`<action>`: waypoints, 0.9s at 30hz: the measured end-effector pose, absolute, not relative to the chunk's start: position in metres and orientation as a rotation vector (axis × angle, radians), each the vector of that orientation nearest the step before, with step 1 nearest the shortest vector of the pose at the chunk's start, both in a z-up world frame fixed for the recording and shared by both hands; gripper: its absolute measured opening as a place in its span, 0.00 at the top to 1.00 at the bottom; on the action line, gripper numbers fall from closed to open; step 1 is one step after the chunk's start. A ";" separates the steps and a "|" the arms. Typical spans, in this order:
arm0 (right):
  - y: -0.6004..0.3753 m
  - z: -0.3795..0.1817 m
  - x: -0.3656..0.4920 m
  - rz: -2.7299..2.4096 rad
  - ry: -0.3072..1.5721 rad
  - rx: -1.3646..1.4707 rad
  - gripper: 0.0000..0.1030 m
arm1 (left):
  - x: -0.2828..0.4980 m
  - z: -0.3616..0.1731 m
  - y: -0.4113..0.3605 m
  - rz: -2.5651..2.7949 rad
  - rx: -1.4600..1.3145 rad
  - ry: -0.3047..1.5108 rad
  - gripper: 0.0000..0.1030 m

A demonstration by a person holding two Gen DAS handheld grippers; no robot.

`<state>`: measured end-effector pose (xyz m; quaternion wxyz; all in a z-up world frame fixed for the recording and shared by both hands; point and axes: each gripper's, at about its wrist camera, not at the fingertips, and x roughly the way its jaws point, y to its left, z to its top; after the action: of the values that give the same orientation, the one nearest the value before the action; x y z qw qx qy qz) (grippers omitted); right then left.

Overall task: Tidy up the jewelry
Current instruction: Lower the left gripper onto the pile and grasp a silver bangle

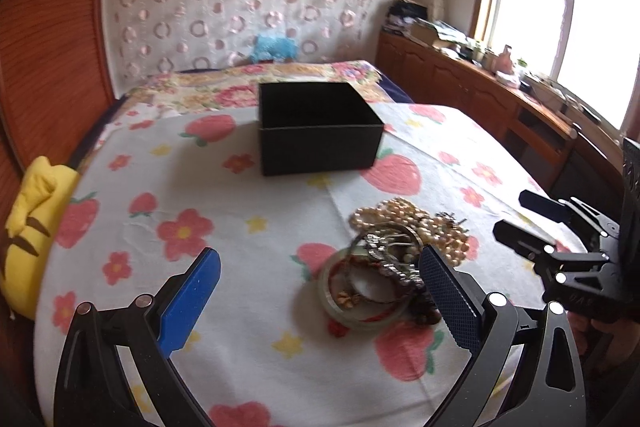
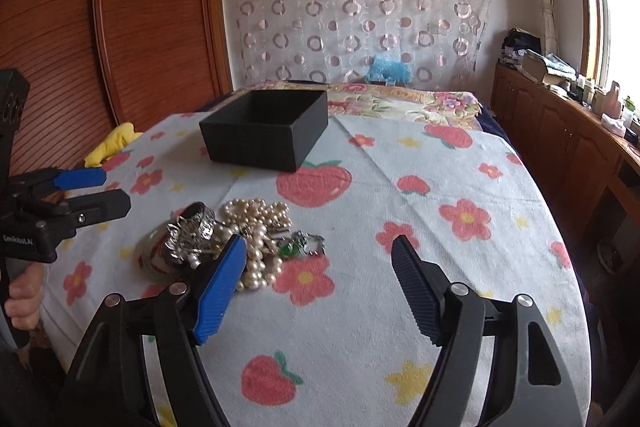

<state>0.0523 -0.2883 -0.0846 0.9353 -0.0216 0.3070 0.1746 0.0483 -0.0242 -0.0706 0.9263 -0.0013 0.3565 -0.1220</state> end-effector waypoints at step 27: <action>-0.303 -0.094 0.052 0.351 0.643 -0.021 0.25 | 0.102 -0.096 -0.057 -0.405 -0.057 0.920 0.49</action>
<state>0.0520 -0.3031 -0.0938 0.9336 -0.0103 0.3143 0.1715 0.1018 -0.0571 -0.0962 0.8759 -0.0275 0.4409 -0.1941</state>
